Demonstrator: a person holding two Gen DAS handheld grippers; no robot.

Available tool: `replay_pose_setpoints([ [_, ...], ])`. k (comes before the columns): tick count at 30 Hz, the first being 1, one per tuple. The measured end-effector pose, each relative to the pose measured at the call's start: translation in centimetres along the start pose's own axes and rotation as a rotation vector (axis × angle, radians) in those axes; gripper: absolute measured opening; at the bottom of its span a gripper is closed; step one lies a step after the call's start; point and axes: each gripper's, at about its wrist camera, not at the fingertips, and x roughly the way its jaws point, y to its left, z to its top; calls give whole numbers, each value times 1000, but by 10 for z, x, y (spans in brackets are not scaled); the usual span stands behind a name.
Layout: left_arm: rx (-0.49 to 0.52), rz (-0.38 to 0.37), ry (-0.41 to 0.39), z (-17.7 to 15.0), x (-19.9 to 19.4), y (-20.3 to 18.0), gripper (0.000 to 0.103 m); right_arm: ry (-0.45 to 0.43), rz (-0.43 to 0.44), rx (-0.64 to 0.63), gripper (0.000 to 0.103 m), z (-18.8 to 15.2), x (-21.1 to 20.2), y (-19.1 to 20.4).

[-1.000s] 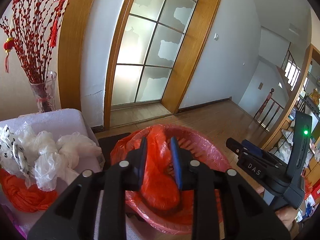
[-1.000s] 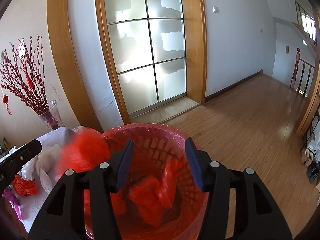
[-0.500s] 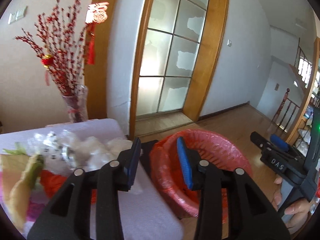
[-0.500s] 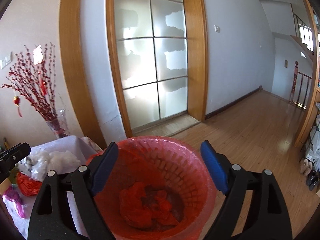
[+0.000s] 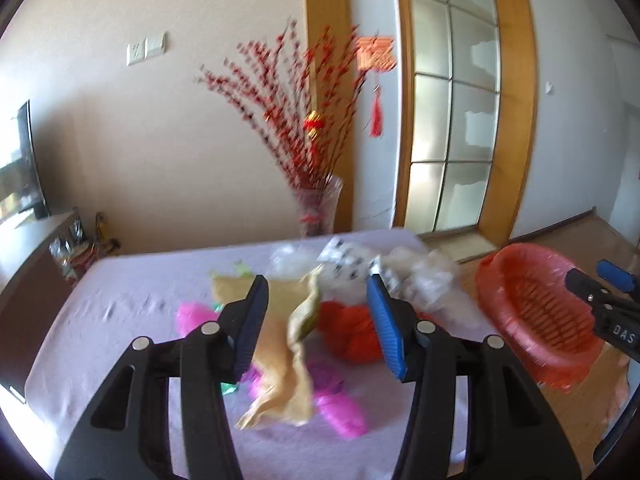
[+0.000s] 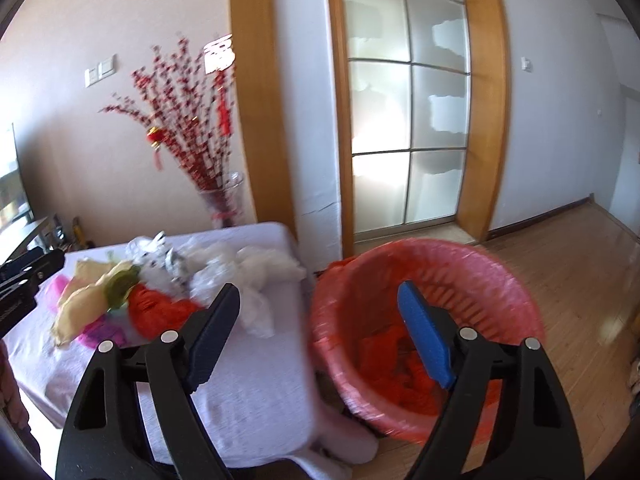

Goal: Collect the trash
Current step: 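Grasp the beige paper bag with the left tool and lift it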

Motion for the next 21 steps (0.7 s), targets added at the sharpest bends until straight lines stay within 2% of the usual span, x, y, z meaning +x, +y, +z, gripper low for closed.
replay_pose_setpoints([
  [2, -10, 4, 50, -8, 7, 10, 51, 33, 25, -16, 79, -7, 7, 12],
  [7, 18, 34, 103, -21, 18, 11, 48, 84, 55, -33, 77, -21, 14, 31],
  [11, 30, 59, 147, -32, 28, 14, 34, 104, 69, -28, 77, -24, 16, 34],
  [13, 24, 52, 179, -37, 34, 16, 15, 107, 74, -25, 77, -26, 15, 34],
  [16, 7, 29, 200, -39, 38, 21, 4, 111, 79, -27, 77, -27, 15, 36],
  [21, -21, -32, 150, -34, 24, 29, 3, 109, 89, -29, 77, -26, 15, 39],
])
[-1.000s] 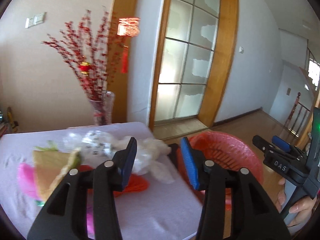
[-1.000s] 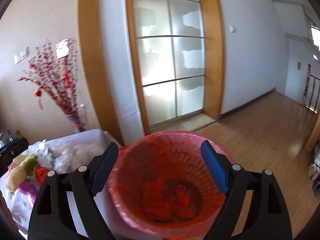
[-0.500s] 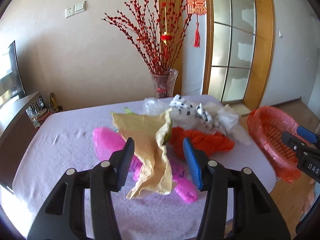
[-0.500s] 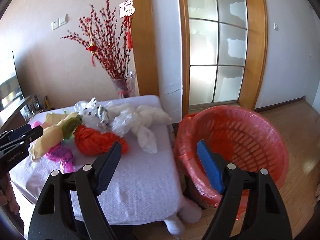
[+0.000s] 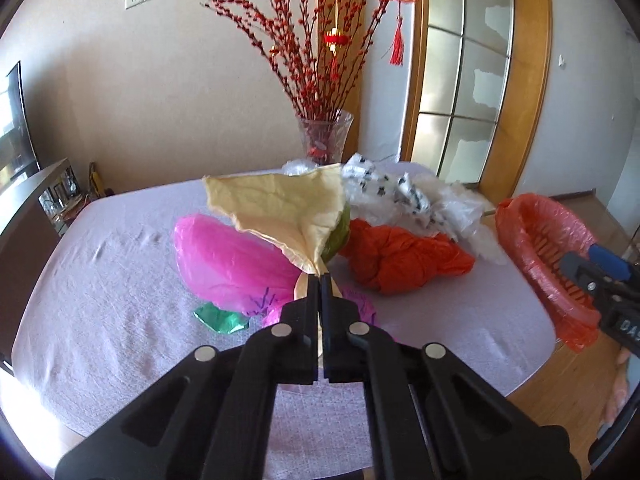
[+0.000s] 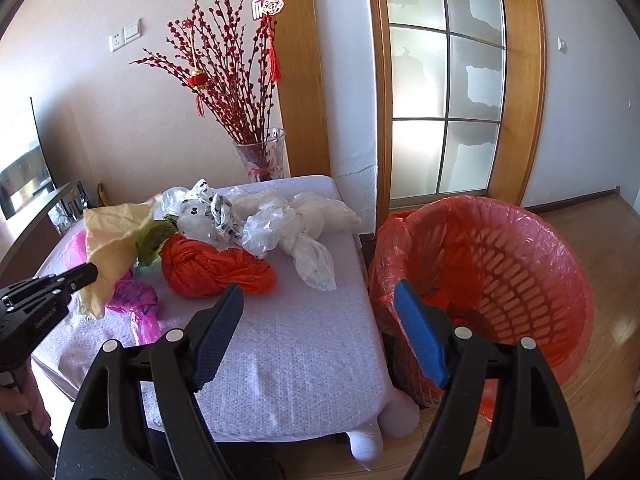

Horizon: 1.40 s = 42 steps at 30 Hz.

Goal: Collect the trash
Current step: 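Grasp the beige paper bag with the left tool and lift it, then grasp the pink bag with the right tool while the left tool holds the beige bag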

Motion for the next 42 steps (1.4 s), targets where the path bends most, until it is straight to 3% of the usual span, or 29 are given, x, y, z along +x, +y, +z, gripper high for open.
replay_pose_setpoints([
  [9, -79, -51, -125, 23, -38, 25, 3, 2, 26, -7, 77, 2, 3, 7],
  [18, -131, 20, -206, 47, -59, 67, 3, 18, 66, -8, 68, 7, 16, 21],
  [22, -156, 59, -205, 50, -58, 89, 3, 33, 85, -8, 61, 10, 27, 31],
  [28, -181, 98, -187, 46, -50, 111, 3, 76, 145, -30, 58, 8, 45, 59],
  [35, -197, 114, -180, 37, -48, 134, 3, 114, 272, -123, 58, -7, 55, 115],
  [42, -202, 120, -175, 34, -47, 148, 3, 111, 289, -230, 62, -15, 64, 155],
])
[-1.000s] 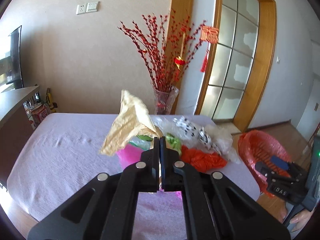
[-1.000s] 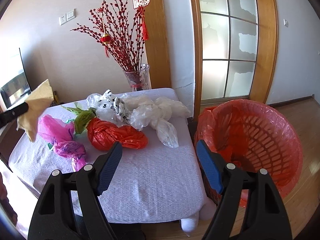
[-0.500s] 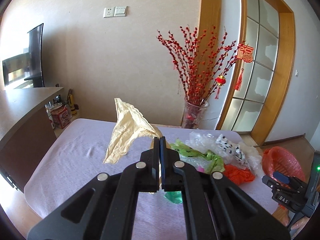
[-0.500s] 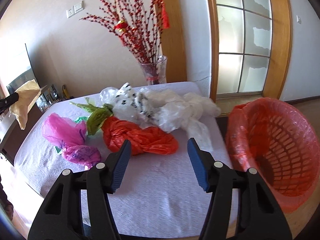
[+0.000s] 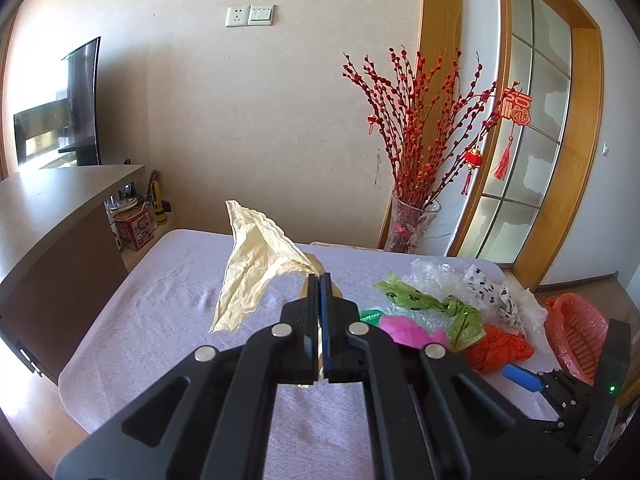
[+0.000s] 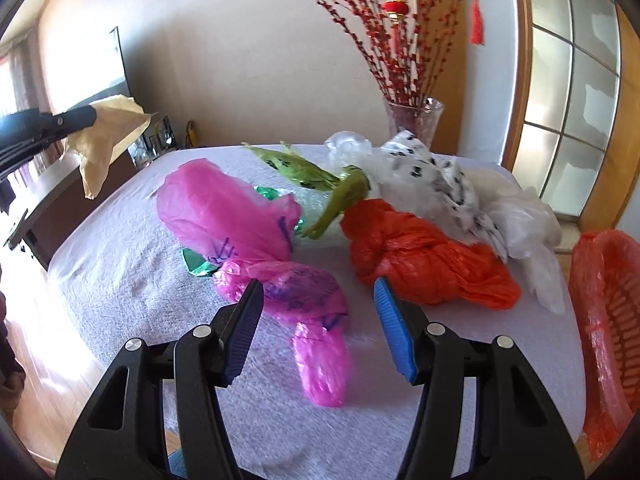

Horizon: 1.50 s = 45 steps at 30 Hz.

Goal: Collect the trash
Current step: 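Grasp the pink bag with the right tool while the left tool holds the beige bag, then carry pink and beige bags over the basket and open both tools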

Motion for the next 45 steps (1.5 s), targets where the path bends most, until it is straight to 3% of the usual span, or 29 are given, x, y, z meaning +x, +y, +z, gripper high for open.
replay_pose_setpoints([
  [3, 0, 2, 4, -2, 1, 3, 3, 7, 2, -22, 69, 3, 8, 6],
  [8, 1, 4, 14, -3, 5, 6, 3, 58, 31, -47, 70, 3, 28, 10],
  [9, 0, 3, 16, -3, 6, 6, 3, 73, 38, -50, 68, 2, 32, 11],
  [10, 0, 2, 18, -3, 7, 6, 3, 92, 44, -53, 55, 0, 36, 11],
  [13, 0, -5, 25, -4, 8, 4, 3, 118, 50, -53, 39, -5, 40, 11],
  [24, 44, -54, 18, -2, 5, -23, 3, 2, 27, -3, 34, -6, -26, -12],
  [33, 125, -137, 11, -1, -2, -72, 3, -78, -101, 99, 34, -8, -70, -59],
  [45, 221, -309, 15, -7, -7, -159, 3, -150, -307, 279, 34, -7, -107, -134],
])
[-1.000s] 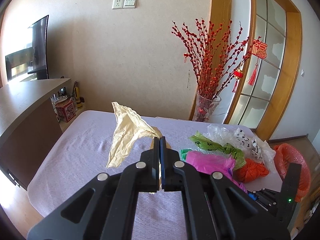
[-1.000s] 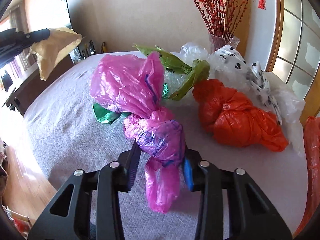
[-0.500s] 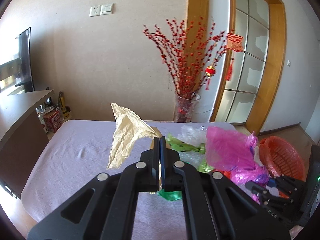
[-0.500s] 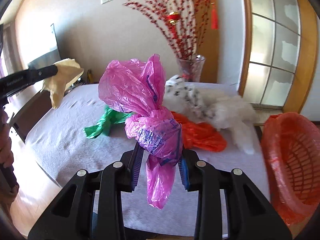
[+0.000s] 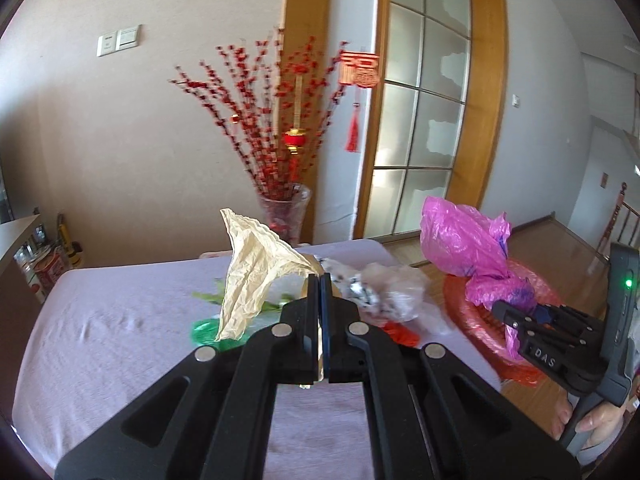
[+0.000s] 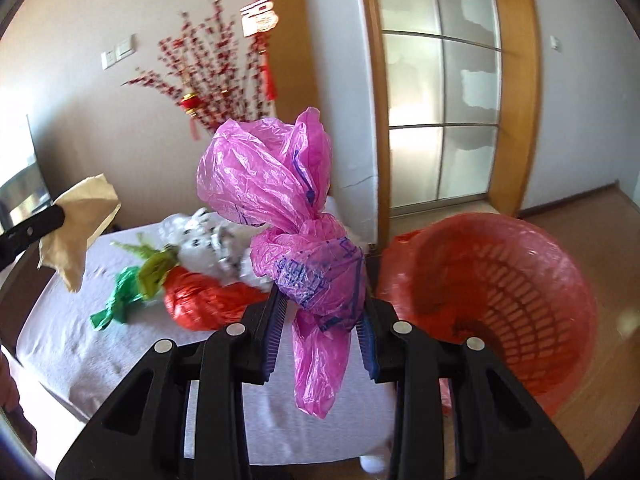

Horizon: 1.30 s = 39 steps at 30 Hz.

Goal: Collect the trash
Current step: 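Carry pink and beige bags over the basket and open both tools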

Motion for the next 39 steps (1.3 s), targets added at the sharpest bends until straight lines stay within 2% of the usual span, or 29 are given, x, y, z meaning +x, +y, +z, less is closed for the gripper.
replay_pose_setpoints([
  [11, 67, -166, 6, 8, 19, -83, 3, -39, -128, 106, 34, 3, -17, -62],
  [27, 125, -372, 53, 10, 63, -181, 3, -30, -241, 227, 34, -1, -28, -136],
  [36, 144, -487, 92, 2, 96, -229, 3, -8, -277, 308, 34, -6, -22, -176],
  [39, 140, -505, 109, -3, 108, -239, 3, 2, -281, 324, 34, -8, -19, -184],
])
